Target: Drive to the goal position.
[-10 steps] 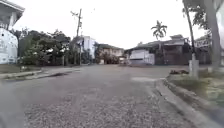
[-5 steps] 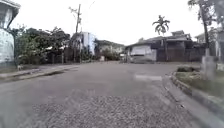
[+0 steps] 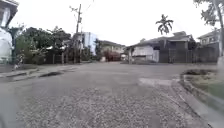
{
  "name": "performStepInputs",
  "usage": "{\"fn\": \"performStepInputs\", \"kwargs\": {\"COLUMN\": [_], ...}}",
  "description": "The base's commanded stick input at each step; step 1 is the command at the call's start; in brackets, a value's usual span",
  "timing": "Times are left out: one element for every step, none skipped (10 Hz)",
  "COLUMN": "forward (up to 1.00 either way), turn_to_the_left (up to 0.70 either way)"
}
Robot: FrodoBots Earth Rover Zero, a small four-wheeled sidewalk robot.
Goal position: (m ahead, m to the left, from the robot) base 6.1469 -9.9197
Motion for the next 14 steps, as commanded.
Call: {"fn": "performStepInputs", "kwargs": {"forward": [1.0,1.0,1.0,1.0,1.0,1.0,1.0,1.0,1.0,1.0,1.0,1.0,1.0,1.0], "turn_to_the_left": [-0.4,-0.4,-0.4,-0.36,-0.05,0.0,0.0,0.0,0.0,0.0,-0.33,-0.4,-0.4,-0.4]}}
